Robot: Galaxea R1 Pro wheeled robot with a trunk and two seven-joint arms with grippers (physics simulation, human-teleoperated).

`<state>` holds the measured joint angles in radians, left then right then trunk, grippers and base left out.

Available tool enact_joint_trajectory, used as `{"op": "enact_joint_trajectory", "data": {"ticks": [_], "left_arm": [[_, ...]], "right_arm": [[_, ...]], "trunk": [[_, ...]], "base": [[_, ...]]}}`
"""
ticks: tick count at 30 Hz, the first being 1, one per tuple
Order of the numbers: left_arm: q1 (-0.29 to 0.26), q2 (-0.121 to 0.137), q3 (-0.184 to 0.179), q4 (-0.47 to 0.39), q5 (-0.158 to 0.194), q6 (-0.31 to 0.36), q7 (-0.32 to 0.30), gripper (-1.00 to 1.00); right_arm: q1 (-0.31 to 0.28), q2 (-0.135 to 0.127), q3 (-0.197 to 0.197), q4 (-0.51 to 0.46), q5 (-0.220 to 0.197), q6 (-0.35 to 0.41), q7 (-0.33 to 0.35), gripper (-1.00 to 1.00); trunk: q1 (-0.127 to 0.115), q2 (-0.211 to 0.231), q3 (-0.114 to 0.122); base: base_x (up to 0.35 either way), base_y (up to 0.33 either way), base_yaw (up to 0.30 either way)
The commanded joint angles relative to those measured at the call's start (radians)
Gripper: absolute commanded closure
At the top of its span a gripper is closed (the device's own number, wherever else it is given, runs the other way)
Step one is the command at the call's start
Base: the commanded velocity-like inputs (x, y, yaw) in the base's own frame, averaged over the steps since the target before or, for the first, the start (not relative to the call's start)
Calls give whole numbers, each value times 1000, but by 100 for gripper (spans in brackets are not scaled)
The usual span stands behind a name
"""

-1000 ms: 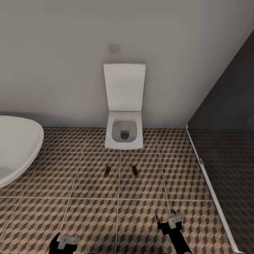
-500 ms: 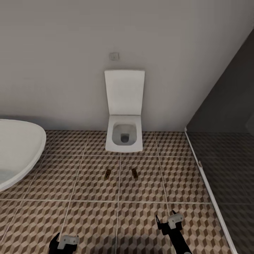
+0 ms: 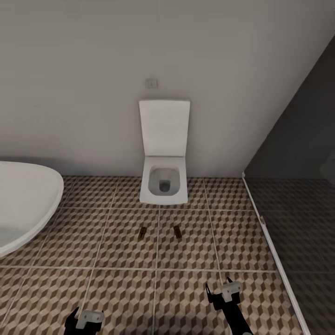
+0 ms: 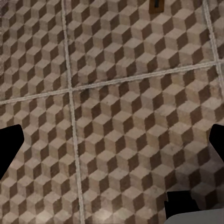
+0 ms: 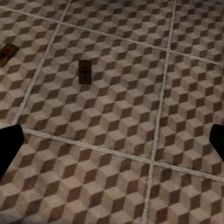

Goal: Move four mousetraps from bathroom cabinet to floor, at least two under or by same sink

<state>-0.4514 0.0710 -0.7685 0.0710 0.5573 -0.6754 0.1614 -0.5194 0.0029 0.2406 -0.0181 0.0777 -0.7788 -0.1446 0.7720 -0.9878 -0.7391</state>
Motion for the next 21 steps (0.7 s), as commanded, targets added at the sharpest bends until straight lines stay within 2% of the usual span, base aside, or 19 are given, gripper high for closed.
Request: {"op": "enact_joint_trajectory", "data": {"ticks": [1, 21], "left_arm": [[-1, -1, -8, 2, -2, -3, 8, -100], [-1, -2, -9, 3, -2, -3, 8, -100]], "right_arm": [[-1, 0, 3, 1, 8, -1, -10, -100], [-1, 0, 3, 1, 8, -1, -10, -100]], "trunk": [[-4, 7, 4], [-81, 147, 99]], "base": [[0, 0, 0], [0, 0, 0]]}}
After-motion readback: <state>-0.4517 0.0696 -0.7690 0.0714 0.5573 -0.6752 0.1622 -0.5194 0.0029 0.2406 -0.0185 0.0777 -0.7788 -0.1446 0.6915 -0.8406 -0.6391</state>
